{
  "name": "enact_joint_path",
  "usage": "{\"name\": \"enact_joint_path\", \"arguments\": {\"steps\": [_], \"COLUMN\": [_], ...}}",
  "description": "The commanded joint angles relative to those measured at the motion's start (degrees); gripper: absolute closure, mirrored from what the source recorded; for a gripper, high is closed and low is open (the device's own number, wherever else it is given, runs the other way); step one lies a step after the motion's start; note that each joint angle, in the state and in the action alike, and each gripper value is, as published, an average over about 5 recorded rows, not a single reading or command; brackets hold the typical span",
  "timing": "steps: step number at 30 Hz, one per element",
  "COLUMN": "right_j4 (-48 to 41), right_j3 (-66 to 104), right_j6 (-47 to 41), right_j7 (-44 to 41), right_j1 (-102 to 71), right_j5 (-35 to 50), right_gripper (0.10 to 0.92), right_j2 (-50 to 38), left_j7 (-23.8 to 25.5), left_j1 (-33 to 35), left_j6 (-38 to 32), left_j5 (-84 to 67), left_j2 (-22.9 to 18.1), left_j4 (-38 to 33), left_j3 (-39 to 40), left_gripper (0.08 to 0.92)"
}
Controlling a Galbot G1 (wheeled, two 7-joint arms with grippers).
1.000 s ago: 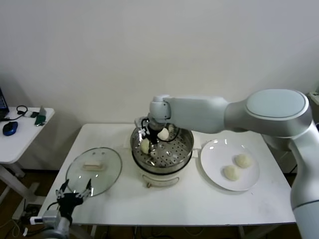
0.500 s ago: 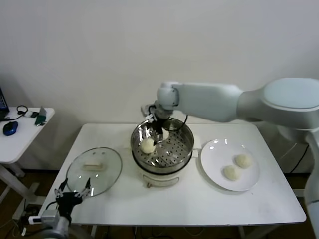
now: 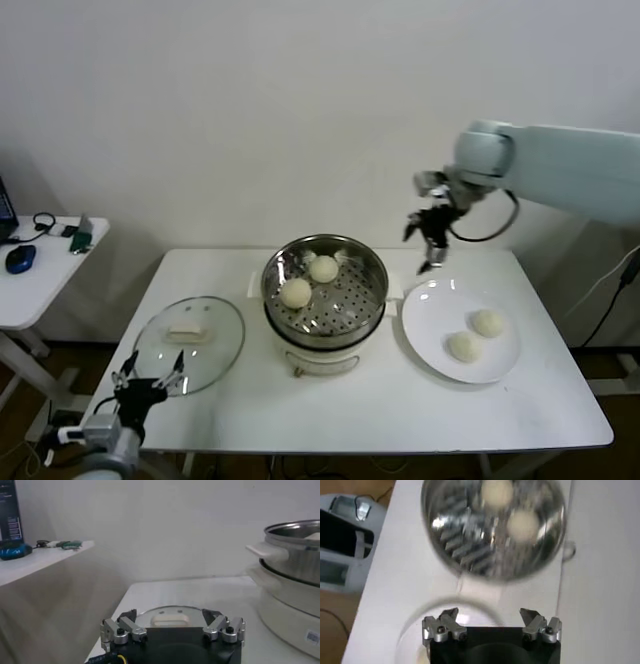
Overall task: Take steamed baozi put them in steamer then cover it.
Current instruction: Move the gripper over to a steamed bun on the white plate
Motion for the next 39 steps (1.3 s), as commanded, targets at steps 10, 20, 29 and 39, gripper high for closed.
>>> {"name": "enact_joint_path", "arguments": {"steps": [10, 20, 29, 39], "right_j4": [1.1, -4.2, -6.5, -6.6], "right_j3": [16.1, 23.4, 26.9, 26.6], "right_j6": [-1.6, -2.9, -3.5, -3.3], "right_j7": [4.5, 7.7, 9.4, 9.5], "right_j1": [-28.0, -38.2, -41.5, -40.9], "right_j5": [-19.9, -24.7, -24.7, -26.6], "right_gripper": [0.203, 0.203, 0.203, 0.251], "right_j2": [-15.4, -10.3, -7.9, -8.0], "left_j7": [0.1, 0.1, 0.1, 0.0], "left_j1": [0.1, 0.3, 0.5, 0.8], "left_j6": [0.5, 0.3, 0.3, 0.3], "left_j5": [0.4, 0.4, 0.5, 0.9], "left_j2": [-0.3, -0.4, -0.4, -0.5], "left_j4": [-0.1, 0.7, 0.7, 0.2], "left_j3": [-0.5, -0.9, -0.8, -0.5], "left_gripper": [0.177, 0.177, 0.177, 0.177]}}
